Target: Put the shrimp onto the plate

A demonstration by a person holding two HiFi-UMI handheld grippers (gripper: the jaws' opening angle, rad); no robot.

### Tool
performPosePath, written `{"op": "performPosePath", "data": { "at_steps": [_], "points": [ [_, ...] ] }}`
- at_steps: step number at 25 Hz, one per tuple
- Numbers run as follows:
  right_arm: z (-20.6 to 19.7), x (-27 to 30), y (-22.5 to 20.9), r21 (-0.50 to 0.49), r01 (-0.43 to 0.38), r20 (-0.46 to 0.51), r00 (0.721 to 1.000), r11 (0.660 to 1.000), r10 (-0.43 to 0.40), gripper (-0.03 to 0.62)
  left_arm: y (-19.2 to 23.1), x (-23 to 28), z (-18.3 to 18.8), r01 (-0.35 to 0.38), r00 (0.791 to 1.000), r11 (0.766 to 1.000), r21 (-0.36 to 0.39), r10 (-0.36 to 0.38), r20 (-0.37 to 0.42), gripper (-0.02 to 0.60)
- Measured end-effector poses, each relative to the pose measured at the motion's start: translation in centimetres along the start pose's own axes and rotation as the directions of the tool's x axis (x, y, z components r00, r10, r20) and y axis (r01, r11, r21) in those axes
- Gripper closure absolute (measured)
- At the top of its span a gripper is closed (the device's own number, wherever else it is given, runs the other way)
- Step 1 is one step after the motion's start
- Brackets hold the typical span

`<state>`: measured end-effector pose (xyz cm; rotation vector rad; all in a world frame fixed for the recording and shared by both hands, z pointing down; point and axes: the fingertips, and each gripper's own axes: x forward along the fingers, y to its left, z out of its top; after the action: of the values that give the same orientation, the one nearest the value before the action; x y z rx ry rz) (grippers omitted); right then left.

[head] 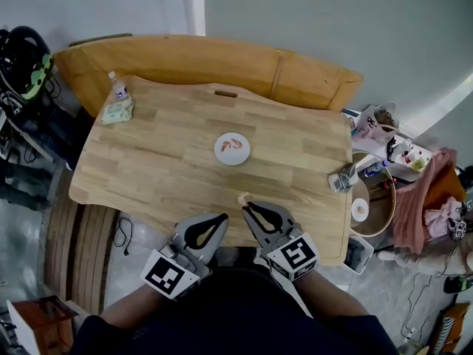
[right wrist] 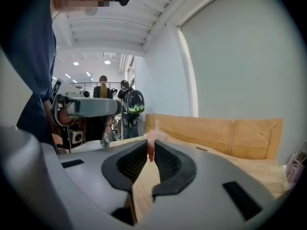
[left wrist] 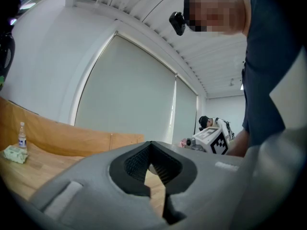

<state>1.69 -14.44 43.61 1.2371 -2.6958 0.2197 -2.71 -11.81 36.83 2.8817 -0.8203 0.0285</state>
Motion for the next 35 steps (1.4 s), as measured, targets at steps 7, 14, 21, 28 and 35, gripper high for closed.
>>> {"op": "performPosePath", "data": {
  "at_steps": [7,14,21,28,35],
  "points": [
    [-2.7,4.7,-4.1,-0.042,-0.050,-0.064,0.997,0.998,0.047,0.542,1.6,1.4,-0.2,-0.078,0.997,0.997,-0.008,0.077,-0.024,0.584],
    [-6.5,9.4,-7.3,-0.049,-0.082,-0.140,0.987,0.995,0.074,0.542,3.5,1.6,0.1,-0.143,0.990,0.990,-0.003,0.143,-0.006,0.584],
    [-11.4,14.0,-10.5,-0.073,-0.103,-0.256,0.963,0.992,0.081,0.542,5.5,1.3,0.2,-0.209,0.978,0.978,-0.024,0.209,0.011,0.584],
    [-16.6,18.3,-13.3,-0.059,-0.106,-0.375,0.924,0.993,0.076,0.542,7.4,1.1,-0.4,-0.264,0.964,0.963,-0.048,0.262,-0.030,0.584],
    [-22.4,22.7,-17.3,-0.047,-0.072,-0.522,0.852,0.996,0.037,0.542,8.8,1.4,-0.7,-0.300,0.953,0.952,-0.060,0.297,-0.059,0.584]
  ]
}}
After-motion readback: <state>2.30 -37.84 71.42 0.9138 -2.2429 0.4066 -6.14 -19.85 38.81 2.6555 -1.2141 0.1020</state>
